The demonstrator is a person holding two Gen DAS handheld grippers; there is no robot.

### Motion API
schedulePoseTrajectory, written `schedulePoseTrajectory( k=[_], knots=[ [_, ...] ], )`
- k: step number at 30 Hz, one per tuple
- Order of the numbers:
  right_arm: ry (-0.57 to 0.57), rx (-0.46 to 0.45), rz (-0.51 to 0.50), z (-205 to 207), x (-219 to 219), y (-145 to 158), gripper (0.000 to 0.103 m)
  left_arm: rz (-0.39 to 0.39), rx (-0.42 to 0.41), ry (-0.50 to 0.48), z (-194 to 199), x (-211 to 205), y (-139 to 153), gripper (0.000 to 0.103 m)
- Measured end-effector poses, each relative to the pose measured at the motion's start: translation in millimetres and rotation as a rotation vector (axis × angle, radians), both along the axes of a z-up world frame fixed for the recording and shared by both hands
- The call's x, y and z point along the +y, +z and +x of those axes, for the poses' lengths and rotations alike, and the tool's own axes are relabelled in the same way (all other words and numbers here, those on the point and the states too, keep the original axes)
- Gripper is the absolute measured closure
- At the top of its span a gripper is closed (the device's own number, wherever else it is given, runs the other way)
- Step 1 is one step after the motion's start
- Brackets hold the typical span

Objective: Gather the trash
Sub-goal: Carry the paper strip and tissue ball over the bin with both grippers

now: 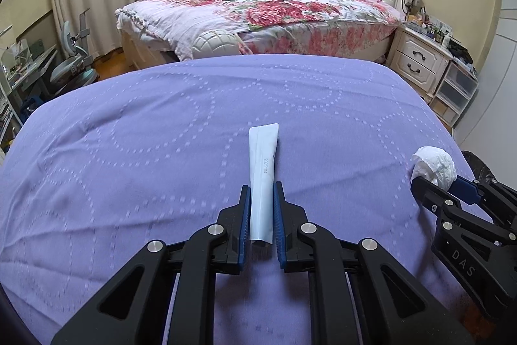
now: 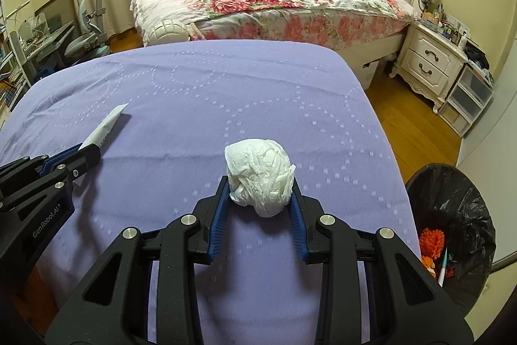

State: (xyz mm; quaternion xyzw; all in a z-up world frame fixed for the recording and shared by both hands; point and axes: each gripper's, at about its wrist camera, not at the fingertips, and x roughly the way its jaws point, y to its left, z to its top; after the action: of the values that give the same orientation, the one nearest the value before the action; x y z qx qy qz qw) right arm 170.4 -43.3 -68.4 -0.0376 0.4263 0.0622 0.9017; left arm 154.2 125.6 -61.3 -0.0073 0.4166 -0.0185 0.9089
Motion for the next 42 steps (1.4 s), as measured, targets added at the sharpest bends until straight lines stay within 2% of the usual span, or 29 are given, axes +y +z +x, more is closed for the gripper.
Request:
schedulePoseTrajectory(
  k=[15,21,24,25,26,28,31,36,42],
  knots=[
    [0.044,-0.009,-0.003,-60,2,3,0.07,-0.035,-0.011,0.042,-66,11,2,0.089],
    [0.047,-0.009,-0.001,-66,1,2,0.07,-0.042,0.007,0.059,-69,15,-3,0.088],
    [0.047,-0.006,0.004,-68,1,1,0.07,-0.041,0.017,0.065,-65,14,-4,0.083],
    [0.047,-0.005,0.006,-69,1,0,0.07,-0.04,0.015,0.065,-65,14,-5,0.079],
    [0.047,-0.005,0.008,-71,0,-1,0.07,-0.035,0.014,0.062,-64,13,-4,0.069],
    [0.047,-0.004,0.007,-70,1,-1,0.07,-0.03,0.014,0.064,-65,11,-4,0.058],
    [0.047,-0.003,0.009,-71,1,-1,0.07,-0.033,0.022,0.071,-62,12,-5,0.053],
    [0.048,-0.001,0.015,-72,1,0,0.069,-0.034,0.022,0.085,-60,15,-6,0.053],
    [0.047,-0.002,0.015,-72,1,0,0.07,-0.013,0.012,0.072,-63,12,-6,0.08]
  ],
)
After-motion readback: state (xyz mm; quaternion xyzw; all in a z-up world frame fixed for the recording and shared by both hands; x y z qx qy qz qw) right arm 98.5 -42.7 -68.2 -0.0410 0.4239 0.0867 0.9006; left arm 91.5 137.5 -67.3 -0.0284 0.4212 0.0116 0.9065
